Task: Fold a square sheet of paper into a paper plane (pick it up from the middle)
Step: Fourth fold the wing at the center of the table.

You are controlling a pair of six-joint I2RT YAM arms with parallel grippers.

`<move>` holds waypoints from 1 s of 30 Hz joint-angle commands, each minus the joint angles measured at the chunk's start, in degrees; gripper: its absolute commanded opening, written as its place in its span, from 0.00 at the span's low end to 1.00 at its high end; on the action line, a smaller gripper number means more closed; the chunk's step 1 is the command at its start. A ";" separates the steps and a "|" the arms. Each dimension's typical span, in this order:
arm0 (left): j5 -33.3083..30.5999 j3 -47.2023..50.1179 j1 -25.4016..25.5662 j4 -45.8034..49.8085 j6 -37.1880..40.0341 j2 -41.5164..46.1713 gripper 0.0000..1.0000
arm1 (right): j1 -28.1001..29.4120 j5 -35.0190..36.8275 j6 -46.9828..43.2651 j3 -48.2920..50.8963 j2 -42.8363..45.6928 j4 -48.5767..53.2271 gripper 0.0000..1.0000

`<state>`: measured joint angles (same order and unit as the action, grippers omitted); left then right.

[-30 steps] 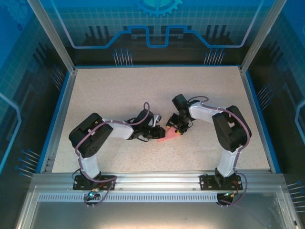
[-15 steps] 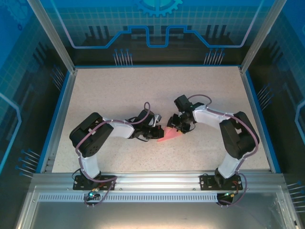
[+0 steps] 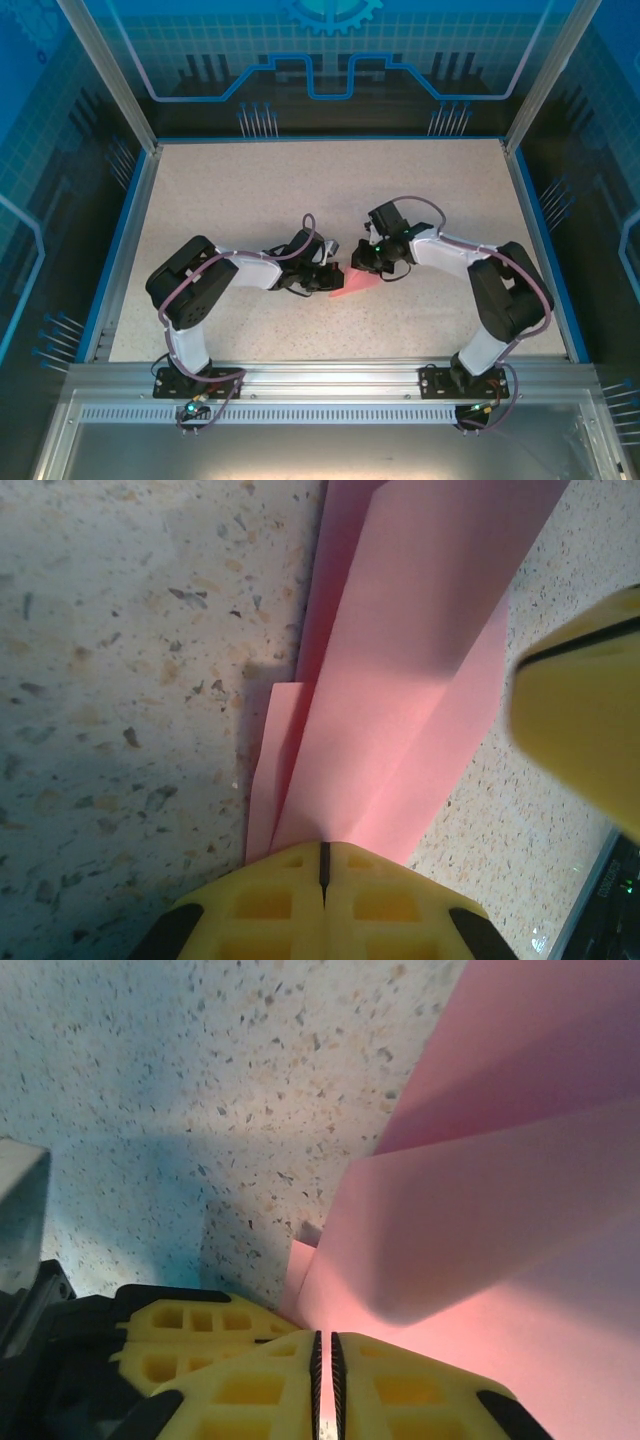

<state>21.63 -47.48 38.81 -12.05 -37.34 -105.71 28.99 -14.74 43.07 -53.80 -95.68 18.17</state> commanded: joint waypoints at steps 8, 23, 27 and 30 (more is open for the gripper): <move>-4.22 1.59 0.53 8.45 -0.25 -2.83 0.03 | -0.14 -3.75 -2.68 1.54 -5.50 -4.88 0.11; -4.18 1.94 0.57 9.06 -0.30 -2.13 0.02 | -4.24 -3.28 -4.04 1.01 -5.50 -5.43 0.11; -4.29 1.92 0.61 9.14 -0.50 -2.13 0.02 | -5.06 -7.44 -4.81 3.08 0.04 -8.95 0.16; -4.39 1.65 0.58 9.33 -0.60 -2.22 0.02 | -3.93 -8.51 -5.28 5.36 0.90 -9.84 0.17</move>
<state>21.37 -47.48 38.85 -11.86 -37.54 -105.69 24.56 -20.69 39.31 -50.06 -96.47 10.57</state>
